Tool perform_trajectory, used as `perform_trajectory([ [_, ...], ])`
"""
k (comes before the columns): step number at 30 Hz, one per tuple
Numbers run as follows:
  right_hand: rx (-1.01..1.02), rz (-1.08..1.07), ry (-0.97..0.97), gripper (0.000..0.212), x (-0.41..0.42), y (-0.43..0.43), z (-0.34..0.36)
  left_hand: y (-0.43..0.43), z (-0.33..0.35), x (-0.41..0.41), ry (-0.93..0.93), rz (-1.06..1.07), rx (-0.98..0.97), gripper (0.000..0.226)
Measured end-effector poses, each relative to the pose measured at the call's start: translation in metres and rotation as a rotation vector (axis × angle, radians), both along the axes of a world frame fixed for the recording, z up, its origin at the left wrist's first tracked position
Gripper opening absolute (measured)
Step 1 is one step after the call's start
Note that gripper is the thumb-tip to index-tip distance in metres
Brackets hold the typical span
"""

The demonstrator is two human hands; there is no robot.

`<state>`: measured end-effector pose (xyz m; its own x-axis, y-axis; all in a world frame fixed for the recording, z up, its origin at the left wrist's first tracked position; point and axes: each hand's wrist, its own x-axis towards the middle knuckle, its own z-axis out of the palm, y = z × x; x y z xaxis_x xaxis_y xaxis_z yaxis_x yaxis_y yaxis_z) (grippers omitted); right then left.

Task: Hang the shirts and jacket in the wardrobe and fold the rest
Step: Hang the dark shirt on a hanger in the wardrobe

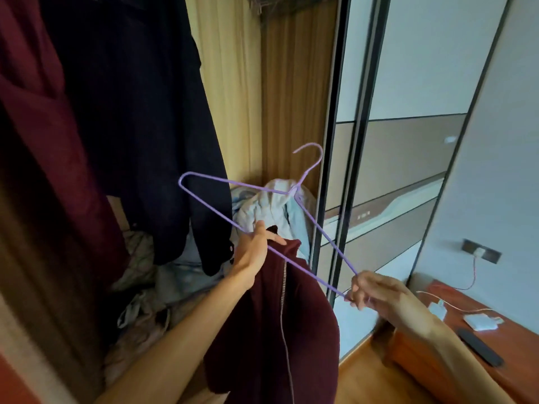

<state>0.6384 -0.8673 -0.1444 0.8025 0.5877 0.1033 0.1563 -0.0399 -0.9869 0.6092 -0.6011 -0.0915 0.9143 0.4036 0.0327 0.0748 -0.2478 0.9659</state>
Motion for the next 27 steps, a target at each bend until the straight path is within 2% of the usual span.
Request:
perform_trajectory([
  [2,-0.280,0.079,-0.093,0.051,-0.001,-0.007,0.007,-0.015,-0.019,-0.006,0.027,0.018,0.093,0.070],
  [3,-0.333,0.104,-0.098,0.052,-0.002,-0.004,0.011,-0.025,-0.027,-0.008,0.028,0.020,0.127,0.069],
  [4,-0.303,0.120,-0.061,0.055,-0.004,0.003,0.015,-0.034,-0.035,-0.010,0.046,0.015,0.164,0.069],
  [6,-0.063,0.128,0.114,0.064,-0.007,0.023,0.025,-0.053,-0.049,-0.012,0.074,-0.011,0.211,0.069],
  [8,0.142,0.022,0.220,0.058,-0.005,0.039,0.034,-0.069,-0.060,-0.016,0.106,-0.050,0.205,0.068],
  [10,0.221,-0.074,0.239,0.044,0.000,0.041,0.037,-0.080,-0.065,-0.021,0.143,-0.094,0.162,0.064],
  [13,0.270,-0.111,0.222,0.041,0.005,0.023,0.027,-0.083,-0.072,-0.028,0.147,-0.199,0.098,0.054],
  [15,0.274,-0.164,0.195,0.042,0.008,-0.001,0.013,-0.077,-0.080,-0.033,0.151,-0.258,0.141,0.041],
  [20,0.101,-0.323,0.164,0.044,0.019,-0.076,-0.026,-0.060,-0.090,-0.034,0.097,-0.240,0.327,0.072],
  [24,-0.017,-0.292,0.195,0.039,0.012,-0.110,-0.058,-0.066,-0.060,-0.020,0.038,-0.123,0.293,0.071],
  [27,-0.130,-0.227,0.130,0.039,-0.002,-0.121,-0.076,-0.083,-0.058,-0.012,0.076,-0.214,0.394,0.066],
])
